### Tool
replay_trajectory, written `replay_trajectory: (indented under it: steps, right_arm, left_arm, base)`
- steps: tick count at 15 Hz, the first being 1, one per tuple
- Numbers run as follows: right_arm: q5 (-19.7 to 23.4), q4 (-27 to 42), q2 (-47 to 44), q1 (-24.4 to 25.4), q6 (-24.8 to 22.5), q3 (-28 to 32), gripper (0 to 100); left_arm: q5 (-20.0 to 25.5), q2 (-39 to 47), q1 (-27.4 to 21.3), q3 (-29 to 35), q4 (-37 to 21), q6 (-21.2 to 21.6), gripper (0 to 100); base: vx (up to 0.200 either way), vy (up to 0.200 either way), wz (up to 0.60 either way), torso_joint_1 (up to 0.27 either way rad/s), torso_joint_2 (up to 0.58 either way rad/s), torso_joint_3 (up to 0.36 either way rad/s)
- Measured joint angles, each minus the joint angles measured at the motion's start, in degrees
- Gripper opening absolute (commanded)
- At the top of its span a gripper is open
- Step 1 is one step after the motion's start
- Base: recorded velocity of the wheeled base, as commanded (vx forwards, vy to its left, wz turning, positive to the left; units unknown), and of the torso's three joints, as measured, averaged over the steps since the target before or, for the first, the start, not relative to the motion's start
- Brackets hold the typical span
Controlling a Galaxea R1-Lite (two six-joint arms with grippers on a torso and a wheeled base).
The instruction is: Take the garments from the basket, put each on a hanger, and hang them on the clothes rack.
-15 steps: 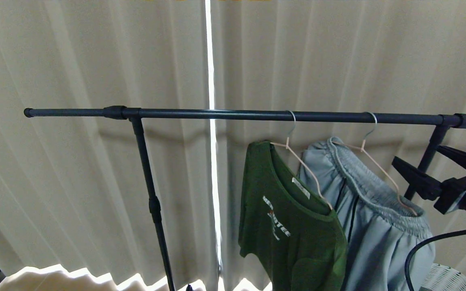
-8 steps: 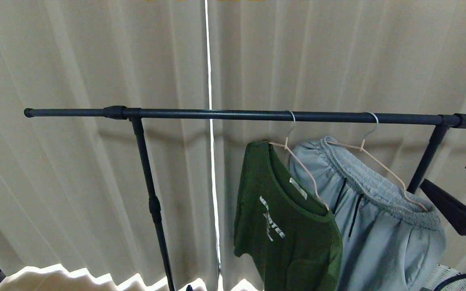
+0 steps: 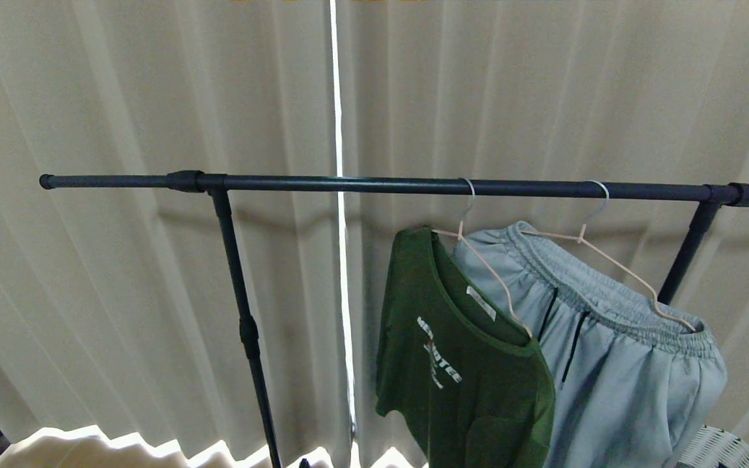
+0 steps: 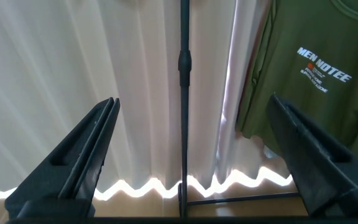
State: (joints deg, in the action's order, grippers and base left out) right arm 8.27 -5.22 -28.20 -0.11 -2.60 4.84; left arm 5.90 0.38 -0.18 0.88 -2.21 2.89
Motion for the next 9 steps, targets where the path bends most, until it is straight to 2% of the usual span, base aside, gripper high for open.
replay_trajectory:
  steps: [3, 4, 7, 9]
  right_arm:
    - [0.3, 19.9, 15.3, 0.0, 0.1, 3.1, 100]
    - [0.4, 23.8, 19.1, 0.3, 0.3, 4.1, 100]
    - [0.4, 23.9, 25.6, 0.4, 0.9, 4.9, 100]
    - [0.4, 19.6, 27.2, 0.3, 1.2, 3.3, 100]
  left_arm:
    - [0.0, 0.0, 0.0, 0.0, 0.0, 0.0, 100]
    - [0.0, 0.0, 0.0, 0.0, 0.0, 0.0, 100]
    - [0.0, 0.0, 0.0, 0.0, 0.0, 0.0, 100]
    - [0.0, 0.0, 0.0, 0.0, 0.0, 0.0, 100]
  base:
    - [0.0, 0.0, 0.0, 0.0, 0.0, 0.0]
    - [0.0, 0.0, 0.0, 0.0, 0.0, 0.0]
    - [0.0, 0.0, 0.0, 0.0, 0.0, 0.0]
    - [0.0, 0.0, 0.0, 0.0, 0.0, 0.0]
